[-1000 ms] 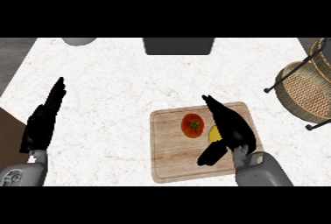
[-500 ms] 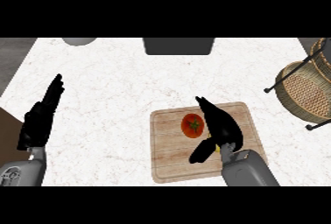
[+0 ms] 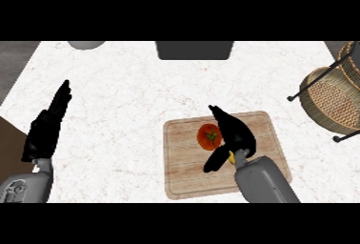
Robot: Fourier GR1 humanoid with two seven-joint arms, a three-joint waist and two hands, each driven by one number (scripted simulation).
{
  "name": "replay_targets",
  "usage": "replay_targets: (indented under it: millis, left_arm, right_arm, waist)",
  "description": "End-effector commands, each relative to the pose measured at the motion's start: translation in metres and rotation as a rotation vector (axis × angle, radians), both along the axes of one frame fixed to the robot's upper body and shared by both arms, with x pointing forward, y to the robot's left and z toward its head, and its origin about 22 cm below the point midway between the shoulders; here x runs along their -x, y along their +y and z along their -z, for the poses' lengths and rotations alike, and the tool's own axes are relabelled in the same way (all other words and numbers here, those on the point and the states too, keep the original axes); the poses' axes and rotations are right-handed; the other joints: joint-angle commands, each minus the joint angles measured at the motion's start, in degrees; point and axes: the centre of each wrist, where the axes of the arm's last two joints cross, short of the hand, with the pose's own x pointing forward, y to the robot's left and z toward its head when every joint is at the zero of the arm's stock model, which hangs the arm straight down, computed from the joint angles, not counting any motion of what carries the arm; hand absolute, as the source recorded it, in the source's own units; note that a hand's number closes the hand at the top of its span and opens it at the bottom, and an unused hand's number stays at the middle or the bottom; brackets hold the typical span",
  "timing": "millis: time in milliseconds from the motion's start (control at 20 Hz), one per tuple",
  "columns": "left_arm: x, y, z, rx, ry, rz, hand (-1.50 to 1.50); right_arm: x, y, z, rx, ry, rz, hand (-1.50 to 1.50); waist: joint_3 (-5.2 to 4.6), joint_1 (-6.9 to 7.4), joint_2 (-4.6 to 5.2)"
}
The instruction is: Pick the tomato from the cutting board and place it in the tiered basket
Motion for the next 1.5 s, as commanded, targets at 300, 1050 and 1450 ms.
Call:
replay_targets:
  millis: [300, 1050, 1450]
  left_arm:
    - [-0.004, 0.0, 0.001, 0.013, 0.002, 0.016, 0.0]
    - [0.007, -0.008, 0.007, -0.004, -0.003, -0.014, 0.0]
    - [-0.008, -0.011, -0.007, -0.015, -0.035, 0.036, 0.0]
  right_arm:
    - [-0.014, 0.017, 0.038, 0.027, 0.16, -0.094, 1.5]
    - [0.007, 0.014, -0.005, -0.116, -0.049, -0.073, 1.5]
    - [-0.086, -0.04, -0.056, 0.056, -0.198, 0.747, 1.5]
  waist:
    - [0.01, 0.39, 0.14]
    - [0.0, -0.25, -0.11]
    - [-0.18, 2.33, 1.57]
